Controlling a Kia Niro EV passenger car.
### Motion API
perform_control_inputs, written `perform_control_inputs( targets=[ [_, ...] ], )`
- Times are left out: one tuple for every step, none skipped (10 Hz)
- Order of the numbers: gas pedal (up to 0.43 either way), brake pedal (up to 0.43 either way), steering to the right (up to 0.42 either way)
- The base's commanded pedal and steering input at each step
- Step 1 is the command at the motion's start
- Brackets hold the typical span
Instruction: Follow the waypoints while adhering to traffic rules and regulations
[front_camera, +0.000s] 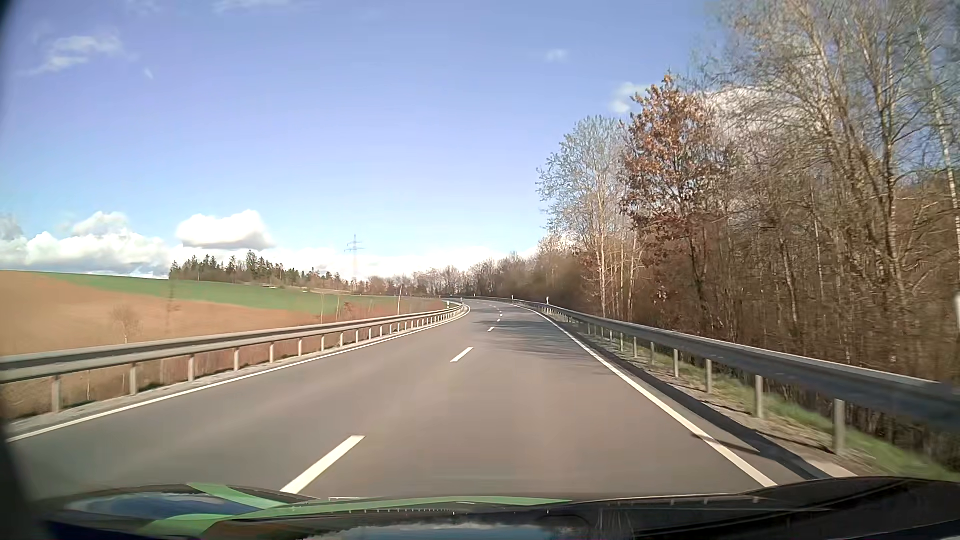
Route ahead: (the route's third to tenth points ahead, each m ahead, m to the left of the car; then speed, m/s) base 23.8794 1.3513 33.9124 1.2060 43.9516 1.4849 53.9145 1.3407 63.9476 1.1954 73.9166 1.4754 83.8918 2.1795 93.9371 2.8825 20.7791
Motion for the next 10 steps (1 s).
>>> perform_control_inputs(
  targets=[
    [0.22,0.0,0.005],
    [0.22,0.0,0.004],
    [0.22,0.0,0.004],
    [0.22,0.0,0.003],
    [0.22,0.0,0.004],
    [0.22,0.0,0.003],
    [0.22,0.0,0.002],
    [0.22,0.0,0.001],
    [0.22,0.0,0.0],
    [0.22,0.0,0.0]
  ],
)
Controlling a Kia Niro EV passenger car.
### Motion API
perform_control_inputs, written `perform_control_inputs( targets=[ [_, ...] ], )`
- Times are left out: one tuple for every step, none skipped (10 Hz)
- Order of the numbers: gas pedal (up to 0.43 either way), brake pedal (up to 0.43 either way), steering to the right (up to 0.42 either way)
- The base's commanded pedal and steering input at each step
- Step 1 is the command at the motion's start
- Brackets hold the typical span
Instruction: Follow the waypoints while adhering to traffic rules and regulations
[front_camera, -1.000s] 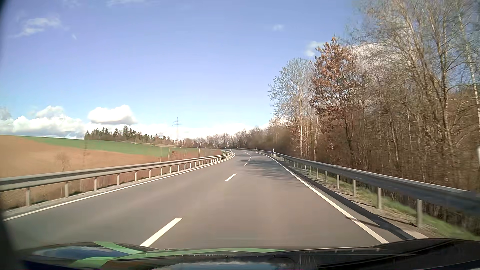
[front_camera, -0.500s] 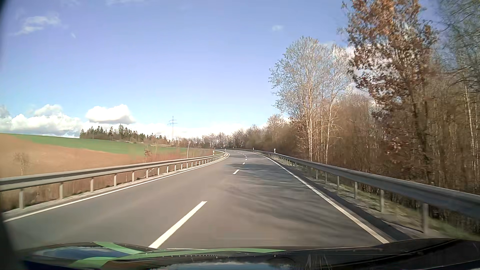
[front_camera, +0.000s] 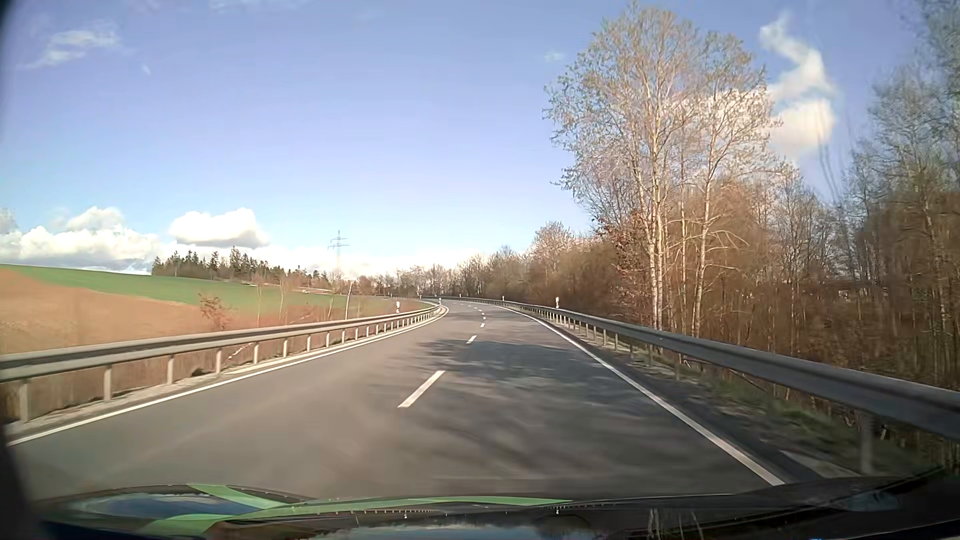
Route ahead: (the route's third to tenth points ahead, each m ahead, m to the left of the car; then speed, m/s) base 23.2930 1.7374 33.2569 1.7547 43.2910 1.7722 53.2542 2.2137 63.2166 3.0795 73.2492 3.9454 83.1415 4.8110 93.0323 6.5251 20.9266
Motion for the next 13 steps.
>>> perform_control_inputs(
  targets=[
    [0.22,0.0,-0.002],
    [0.209,0.0,-0.003],
    [0.209,0.0,-0.003],
    [0.209,0.0,-0.003],
    [0.209,0.0,-0.003],
    [0.209,0.0,-0.004],
    [0.209,0.0,-0.006],
    [0.209,0.0,-0.01],
    [0.209,0.0,-0.01],
    [0.209,0.0,-0.01],
    [0.209,0.0,-0.01],
    [0.209,0.0,-0.01],
    [0.209,0.0,-0.011]
  ],
)
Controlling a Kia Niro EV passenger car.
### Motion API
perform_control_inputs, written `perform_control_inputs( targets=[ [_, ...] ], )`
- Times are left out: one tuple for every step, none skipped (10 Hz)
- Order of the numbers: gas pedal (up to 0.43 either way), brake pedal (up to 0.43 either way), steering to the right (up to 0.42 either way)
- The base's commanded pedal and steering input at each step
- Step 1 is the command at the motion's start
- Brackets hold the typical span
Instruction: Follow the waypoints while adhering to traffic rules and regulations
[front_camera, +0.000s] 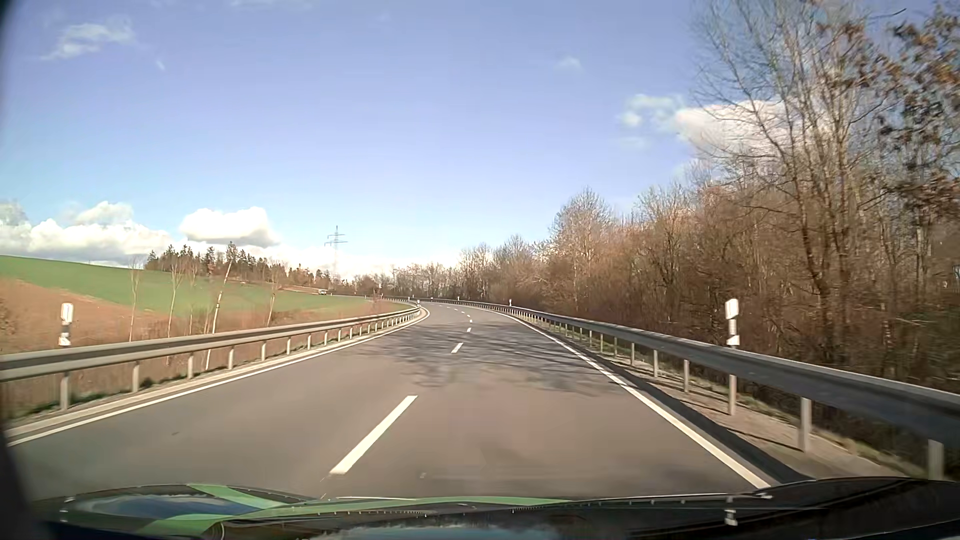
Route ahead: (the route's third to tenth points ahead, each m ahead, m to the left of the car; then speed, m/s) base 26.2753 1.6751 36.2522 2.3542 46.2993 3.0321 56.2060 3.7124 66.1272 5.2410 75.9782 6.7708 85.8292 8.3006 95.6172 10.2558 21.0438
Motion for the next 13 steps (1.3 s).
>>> perform_control_inputs(
  targets=[
    [0.209,0.0,-0.011],
    [0.209,0.0,-0.011],
    [0.209,0.0,-0.012],
    [0.209,0.0,-0.012],
    [0.209,0.0,-0.012],
    [0.209,0.0,-0.012],
    [0.209,0.0,-0.012],
    [0.209,0.0,-0.012],
    [0.209,0.0,-0.012],
    [0.209,0.0,-0.012],
    [0.209,0.0,-0.012],
    [0.209,0.0,-0.012],
    [0.209,0.0,-0.012]
  ],
)
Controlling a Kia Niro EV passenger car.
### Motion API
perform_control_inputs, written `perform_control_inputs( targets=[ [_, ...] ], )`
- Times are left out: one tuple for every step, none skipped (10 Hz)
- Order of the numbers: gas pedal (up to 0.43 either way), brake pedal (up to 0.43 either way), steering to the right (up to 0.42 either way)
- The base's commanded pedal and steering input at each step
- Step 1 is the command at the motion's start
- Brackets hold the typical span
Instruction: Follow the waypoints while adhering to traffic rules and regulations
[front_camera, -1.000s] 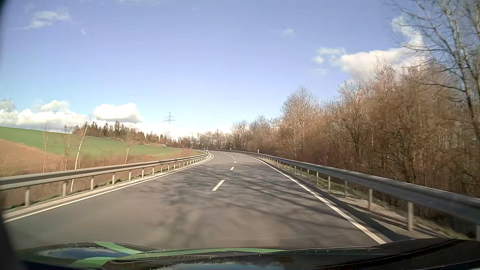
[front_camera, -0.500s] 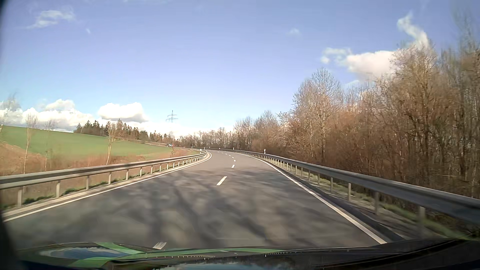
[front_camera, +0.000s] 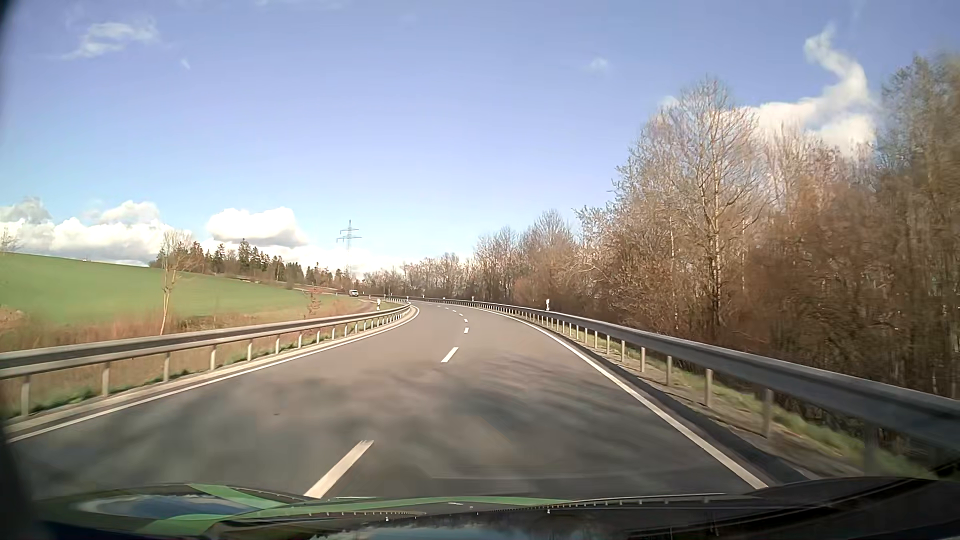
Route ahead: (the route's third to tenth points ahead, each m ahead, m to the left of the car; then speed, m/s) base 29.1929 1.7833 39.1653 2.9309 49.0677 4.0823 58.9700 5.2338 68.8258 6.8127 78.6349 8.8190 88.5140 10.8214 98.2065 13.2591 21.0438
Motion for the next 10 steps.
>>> perform_control_inputs(
  targets=[
    [0.209,0.0,-0.013],
    [0.209,0.0,-0.013],
    [0.209,0.0,-0.013],
    [0.209,0.0,-0.013],
    [0.209,0.0,-0.013],
    [0.209,0.0,-0.013],
    [0.209,0.0,-0.013],
    [0.209,0.0,-0.013],
    [0.209,0.0,-0.014],
    [0.209,0.0,-0.013]
  ],
)
